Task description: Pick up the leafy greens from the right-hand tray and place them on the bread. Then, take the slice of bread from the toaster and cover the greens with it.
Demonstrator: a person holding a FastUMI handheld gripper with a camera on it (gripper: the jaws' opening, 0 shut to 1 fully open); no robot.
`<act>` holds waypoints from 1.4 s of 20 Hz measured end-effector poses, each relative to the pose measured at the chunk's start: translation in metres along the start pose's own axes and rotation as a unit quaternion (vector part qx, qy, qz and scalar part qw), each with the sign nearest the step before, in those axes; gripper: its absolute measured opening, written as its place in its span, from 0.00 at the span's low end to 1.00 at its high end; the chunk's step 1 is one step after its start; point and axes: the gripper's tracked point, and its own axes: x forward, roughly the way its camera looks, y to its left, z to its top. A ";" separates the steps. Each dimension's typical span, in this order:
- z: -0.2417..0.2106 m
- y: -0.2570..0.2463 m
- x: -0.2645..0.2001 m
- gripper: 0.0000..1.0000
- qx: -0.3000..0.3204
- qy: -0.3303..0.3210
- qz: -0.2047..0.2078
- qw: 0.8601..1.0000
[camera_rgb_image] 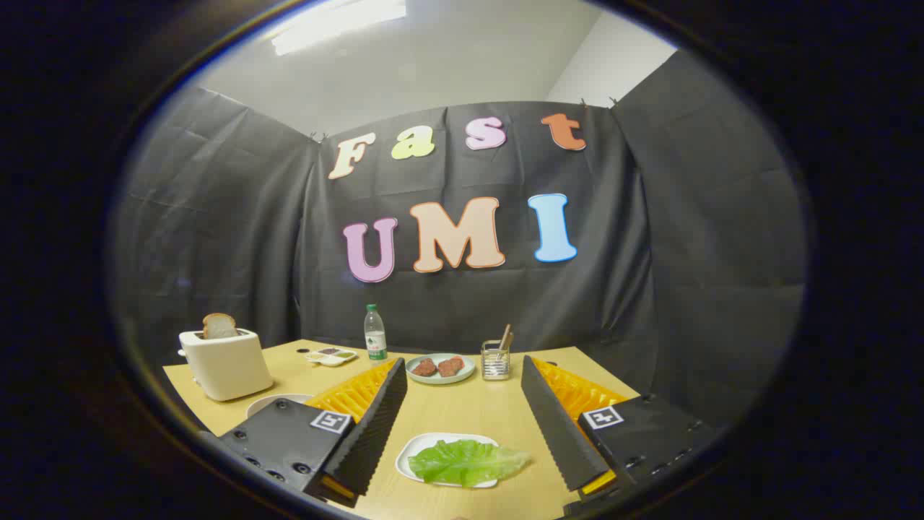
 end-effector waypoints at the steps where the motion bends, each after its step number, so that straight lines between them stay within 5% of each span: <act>1: -0.003 -0.003 0.001 1.00 0.003 0.004 -0.003 1.000; 18: -0.034 -0.045 0.012 1.00 0.031 0.048 -0.057 0.997; 28: -0.147 -0.078 0.044 1.00 0.032 0.200 -0.083 0.976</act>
